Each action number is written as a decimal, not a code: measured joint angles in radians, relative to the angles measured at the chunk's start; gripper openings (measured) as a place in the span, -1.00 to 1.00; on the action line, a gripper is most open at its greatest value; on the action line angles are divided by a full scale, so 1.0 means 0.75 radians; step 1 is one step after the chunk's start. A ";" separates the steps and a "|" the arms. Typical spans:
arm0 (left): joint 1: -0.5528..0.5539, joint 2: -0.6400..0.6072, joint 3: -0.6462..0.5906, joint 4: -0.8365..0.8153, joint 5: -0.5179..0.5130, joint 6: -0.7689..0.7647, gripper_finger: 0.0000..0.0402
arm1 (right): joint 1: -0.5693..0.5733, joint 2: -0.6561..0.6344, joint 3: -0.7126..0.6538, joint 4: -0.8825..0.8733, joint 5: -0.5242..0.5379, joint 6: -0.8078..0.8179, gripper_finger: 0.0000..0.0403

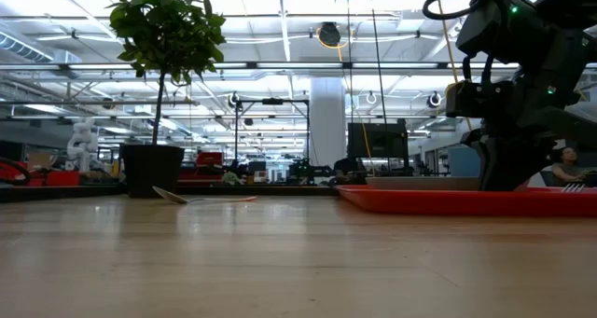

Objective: Pick and place plate/cup/fork/spoon on tray
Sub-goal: Put the orange fork on the red tray at the bottom of the light green plate, then put the orange spoon on the red tray at the bottom of the orange fork

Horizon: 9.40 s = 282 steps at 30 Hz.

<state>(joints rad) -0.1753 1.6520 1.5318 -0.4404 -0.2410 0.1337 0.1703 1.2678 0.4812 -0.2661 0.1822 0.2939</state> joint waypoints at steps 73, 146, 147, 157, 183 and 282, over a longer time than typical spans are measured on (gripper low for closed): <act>0.175 0.261 -0.001 -0.268 0.168 -0.034 -0.63 | 0.290 -0.214 0.090 -0.054 -0.320 0.217 -1.00; 0.129 0.536 0.019 -0.139 0.217 -0.007 -0.63 | 0.287 -0.408 0.089 -0.089 -0.210 0.009 -1.00; 0.128 0.552 0.018 -0.135 0.221 -0.007 -0.63 | 0.287 -0.408 0.089 -0.090 -0.210 0.009 -1.00; 0.142 0.611 0.016 -0.096 0.220 0.035 -0.63 | 0.287 -0.408 0.089 -0.069 -0.197 -0.022 -1.00; 0.191 0.680 0.016 0.000 0.325 0.061 -0.63 | 0.287 -0.408 0.089 -0.078 -0.168 -0.026 -1.00; 0.351 0.338 -0.226 -0.579 0.086 -0.313 -0.98 | 0.256 -0.404 0.090 0.116 0.162 -0.036 -1.00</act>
<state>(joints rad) 0.0883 1.9053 1.3621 -0.8749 -0.1765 -0.1014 0.3627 0.9647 0.5484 -0.1793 0.3035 0.2666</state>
